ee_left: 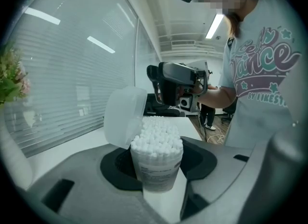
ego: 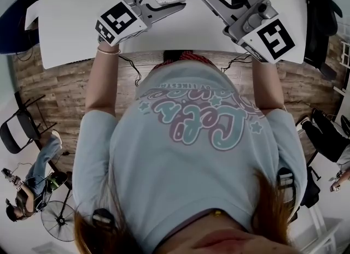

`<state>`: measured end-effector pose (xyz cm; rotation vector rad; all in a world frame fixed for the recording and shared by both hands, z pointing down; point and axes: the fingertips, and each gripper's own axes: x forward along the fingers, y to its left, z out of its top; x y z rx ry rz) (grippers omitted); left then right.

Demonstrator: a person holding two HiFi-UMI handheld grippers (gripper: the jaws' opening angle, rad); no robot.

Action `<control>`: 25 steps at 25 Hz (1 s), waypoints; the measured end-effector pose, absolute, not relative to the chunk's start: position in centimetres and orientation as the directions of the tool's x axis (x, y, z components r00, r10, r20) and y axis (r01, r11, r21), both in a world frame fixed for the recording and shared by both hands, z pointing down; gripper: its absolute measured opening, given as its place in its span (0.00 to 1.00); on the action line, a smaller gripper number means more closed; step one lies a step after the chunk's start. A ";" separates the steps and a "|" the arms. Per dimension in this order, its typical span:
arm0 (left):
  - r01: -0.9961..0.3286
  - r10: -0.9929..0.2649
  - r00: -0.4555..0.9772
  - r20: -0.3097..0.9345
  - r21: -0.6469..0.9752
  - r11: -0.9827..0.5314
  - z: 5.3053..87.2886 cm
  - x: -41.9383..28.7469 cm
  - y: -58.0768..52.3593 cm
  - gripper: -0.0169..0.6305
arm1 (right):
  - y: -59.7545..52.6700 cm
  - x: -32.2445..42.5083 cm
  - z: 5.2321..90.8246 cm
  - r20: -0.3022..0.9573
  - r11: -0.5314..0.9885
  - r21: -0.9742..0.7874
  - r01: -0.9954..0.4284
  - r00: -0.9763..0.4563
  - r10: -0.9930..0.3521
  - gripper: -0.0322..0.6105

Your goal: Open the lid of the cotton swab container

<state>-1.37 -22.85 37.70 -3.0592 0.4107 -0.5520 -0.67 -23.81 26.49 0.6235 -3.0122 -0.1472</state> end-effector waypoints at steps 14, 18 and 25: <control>-0.324 -0.326 0.872 0.366 -0.068 -0.943 41.6 -0.9 -25.3 0.33 | -24.3 0.2 28.8 0.083 0.910 0.070 -0.408 -0.907 -0.413 0.21; -0.333 -0.332 0.866 0.375 -0.066 -0.941 42.9 -1.0 -25.6 0.33 | -24.4 0.4 29.7 0.099 0.911 0.050 -0.409 -0.906 -0.412 0.20; -0.333 -0.329 0.856 0.399 -0.062 -0.941 44.9 -0.6 -25.8 0.33 | -24.6 0.5 30.5 0.112 0.912 0.038 -0.409 -0.905 -0.411 0.20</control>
